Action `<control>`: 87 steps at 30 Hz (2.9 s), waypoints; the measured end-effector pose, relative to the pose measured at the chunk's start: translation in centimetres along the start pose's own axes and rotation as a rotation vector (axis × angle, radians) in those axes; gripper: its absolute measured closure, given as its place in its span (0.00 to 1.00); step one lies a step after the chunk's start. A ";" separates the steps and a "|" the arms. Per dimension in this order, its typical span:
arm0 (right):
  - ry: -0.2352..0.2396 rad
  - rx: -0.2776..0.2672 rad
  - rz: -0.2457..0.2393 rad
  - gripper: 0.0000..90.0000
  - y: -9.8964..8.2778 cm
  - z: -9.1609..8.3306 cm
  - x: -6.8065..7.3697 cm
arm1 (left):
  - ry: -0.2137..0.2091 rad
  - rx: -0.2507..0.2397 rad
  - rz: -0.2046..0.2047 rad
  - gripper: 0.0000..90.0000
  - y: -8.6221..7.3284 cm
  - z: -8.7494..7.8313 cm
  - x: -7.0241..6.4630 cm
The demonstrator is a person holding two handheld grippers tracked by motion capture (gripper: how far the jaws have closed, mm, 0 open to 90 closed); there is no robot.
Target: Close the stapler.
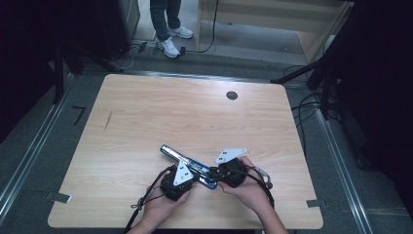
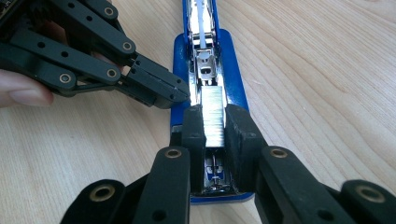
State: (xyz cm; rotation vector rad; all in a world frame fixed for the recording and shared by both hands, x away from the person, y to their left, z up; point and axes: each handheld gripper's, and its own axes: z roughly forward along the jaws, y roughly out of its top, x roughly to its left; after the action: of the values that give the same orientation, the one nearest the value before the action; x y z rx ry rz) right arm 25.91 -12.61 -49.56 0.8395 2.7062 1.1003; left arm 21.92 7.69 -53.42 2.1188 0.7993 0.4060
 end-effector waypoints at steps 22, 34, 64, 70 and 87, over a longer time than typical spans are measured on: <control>0.010 0.008 0.004 0.88 0.0 -0.1 0.1 | 0.001 0.001 0.002 1.00 0.0 0.0 0.0; -0.008 0.054 -0.005 0.88 1.2 -0.5 0.3 | 0.001 0.001 0.003 1.00 0.0 0.0 0.0; -0.017 0.114 0.008 0.88 1.7 -0.1 0.4 | 0.001 0.001 0.004 1.00 0.0 0.0 0.0; -0.018 0.119 0.009 0.88 1.5 -0.1 0.3 | 0.002 0.002 0.004 1.00 0.0 0.0 0.0; -0.021 0.133 -0.007 0.88 1.7 0.0 0.5 | 0.001 0.001 0.004 1.00 0.0 0.0 0.0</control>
State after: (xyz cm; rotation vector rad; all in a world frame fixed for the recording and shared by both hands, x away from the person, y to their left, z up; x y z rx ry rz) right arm 26.23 -11.35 -48.38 0.8538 2.7879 0.9129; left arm 21.88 7.66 -53.41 2.1214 0.7955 0.4090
